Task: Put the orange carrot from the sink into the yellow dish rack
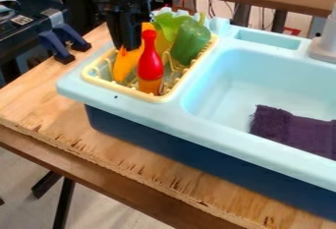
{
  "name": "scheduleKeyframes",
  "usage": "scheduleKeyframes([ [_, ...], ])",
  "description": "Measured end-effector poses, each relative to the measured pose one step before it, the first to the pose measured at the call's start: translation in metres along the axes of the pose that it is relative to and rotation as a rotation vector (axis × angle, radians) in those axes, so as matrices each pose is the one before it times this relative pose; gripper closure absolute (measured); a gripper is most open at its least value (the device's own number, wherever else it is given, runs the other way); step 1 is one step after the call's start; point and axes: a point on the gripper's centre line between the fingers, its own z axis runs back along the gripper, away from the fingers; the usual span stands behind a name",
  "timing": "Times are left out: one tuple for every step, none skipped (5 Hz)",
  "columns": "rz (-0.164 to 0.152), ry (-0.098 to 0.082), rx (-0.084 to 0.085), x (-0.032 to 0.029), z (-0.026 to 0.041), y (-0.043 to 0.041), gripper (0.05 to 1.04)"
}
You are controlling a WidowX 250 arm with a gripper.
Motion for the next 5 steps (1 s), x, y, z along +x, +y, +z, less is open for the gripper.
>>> scheduleKeyframes([
  [-0.0215,0.0008,-0.0327,-0.00122,0.00055,-0.00246,0.522],
  [-0.0068,-0.059,-0.0219,0.00157,0.00465,-0.00378,0.25],
  [-0.007,-0.0494,0.0252,-0.00576,0.01913,-0.00408,0.065],
  [-0.0248,-0.0453,0.0716,-0.00604,0.02384,-0.0154,0.072],
  [-0.0444,-0.0012,0.0871,-0.01062,0.02636,-0.02626,0.072],
])
